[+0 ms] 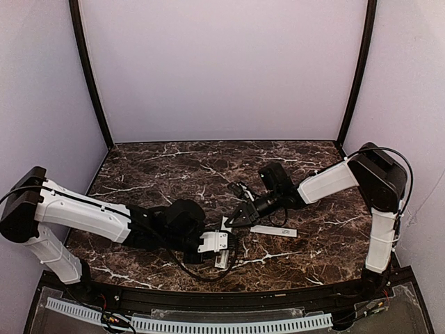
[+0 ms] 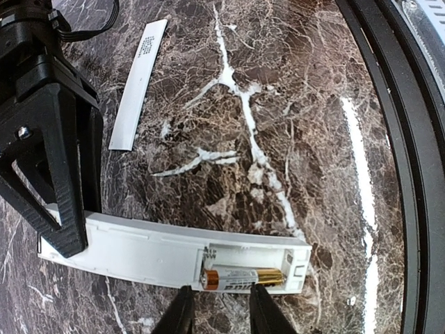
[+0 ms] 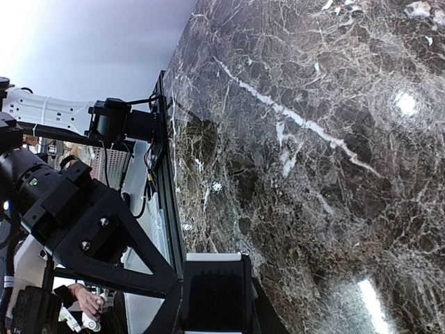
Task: Load the batteries into the remote control
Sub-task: Place the battery in the battery compartment.
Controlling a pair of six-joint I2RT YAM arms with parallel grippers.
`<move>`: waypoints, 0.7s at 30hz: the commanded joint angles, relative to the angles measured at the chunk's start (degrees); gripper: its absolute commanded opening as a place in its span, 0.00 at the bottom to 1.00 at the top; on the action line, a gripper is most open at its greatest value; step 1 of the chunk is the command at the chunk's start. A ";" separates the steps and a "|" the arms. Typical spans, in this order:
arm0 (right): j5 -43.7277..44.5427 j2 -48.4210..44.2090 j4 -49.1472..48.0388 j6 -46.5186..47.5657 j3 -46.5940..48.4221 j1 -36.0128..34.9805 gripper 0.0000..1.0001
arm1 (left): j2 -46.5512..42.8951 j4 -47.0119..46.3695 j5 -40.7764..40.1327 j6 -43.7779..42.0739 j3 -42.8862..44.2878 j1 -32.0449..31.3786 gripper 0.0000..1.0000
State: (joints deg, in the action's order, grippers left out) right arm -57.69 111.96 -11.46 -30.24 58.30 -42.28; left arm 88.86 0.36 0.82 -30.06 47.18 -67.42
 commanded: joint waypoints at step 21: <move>-0.49 0.63 0.58 1.85 1.51 -1.40 0.00 | 3.32 4.36 1.12 -2.69 3.46 0.86 0.19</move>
State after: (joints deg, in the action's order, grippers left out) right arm -58.06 111.96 -10.63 -29.41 58.54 -43.03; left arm 91.53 2.37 0.91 -32.36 49.47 -66.85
